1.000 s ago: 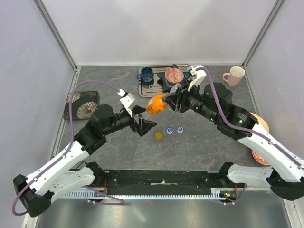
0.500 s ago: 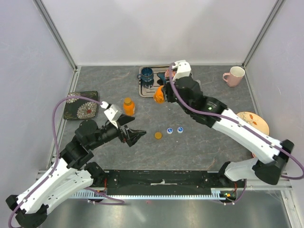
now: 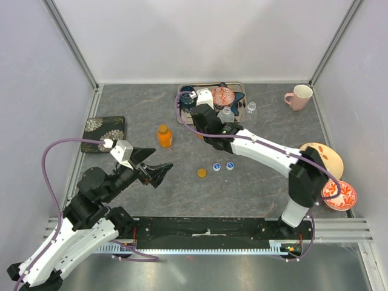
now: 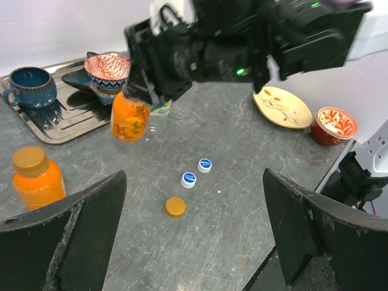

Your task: Unscrew the bottle caps

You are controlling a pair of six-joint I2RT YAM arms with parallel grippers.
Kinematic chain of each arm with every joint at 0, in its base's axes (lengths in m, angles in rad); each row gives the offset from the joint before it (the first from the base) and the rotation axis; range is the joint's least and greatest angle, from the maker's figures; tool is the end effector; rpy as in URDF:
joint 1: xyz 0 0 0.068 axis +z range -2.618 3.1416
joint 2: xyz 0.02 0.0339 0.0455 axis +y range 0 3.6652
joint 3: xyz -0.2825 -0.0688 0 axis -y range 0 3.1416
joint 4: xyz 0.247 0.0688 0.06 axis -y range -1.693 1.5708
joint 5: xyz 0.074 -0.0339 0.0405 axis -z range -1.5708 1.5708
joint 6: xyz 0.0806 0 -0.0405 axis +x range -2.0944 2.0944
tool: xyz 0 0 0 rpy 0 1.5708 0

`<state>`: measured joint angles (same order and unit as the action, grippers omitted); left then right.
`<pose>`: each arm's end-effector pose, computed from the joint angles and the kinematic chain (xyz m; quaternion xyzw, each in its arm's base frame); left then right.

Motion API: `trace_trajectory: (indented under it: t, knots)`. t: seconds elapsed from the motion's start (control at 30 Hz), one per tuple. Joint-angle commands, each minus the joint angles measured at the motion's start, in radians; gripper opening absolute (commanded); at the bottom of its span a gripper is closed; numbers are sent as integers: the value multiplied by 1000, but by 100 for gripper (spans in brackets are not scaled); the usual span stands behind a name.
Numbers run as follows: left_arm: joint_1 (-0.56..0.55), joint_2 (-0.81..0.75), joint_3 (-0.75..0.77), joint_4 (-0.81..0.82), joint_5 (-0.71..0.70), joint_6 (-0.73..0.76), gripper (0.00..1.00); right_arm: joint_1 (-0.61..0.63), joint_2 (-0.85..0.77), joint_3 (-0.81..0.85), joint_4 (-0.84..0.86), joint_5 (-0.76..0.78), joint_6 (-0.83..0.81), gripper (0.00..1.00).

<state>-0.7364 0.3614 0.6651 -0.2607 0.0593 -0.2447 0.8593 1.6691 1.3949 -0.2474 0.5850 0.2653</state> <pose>0.0915 -0.0894 0.3511 0.1890 0.6654 -0.3581 0.6270 0.3107 0.2922 0.3152 -0.1044 0.8347 0.0445 0.5388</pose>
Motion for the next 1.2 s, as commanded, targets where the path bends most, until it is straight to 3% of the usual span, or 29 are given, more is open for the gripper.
trace_trajectory:
  t: [0.0,0.3,1.17]
  knots:
    - [3,-18,16,-28,-47,-16,99,-31,110,94,66,42,12,0]
    - [3,-32,28,-64,-56,5,100,-100,244,125,60,-2,49,0]
    - [3,-25,-2,-43,-72,-7,99,-140,305,151,46,-143,97,0]
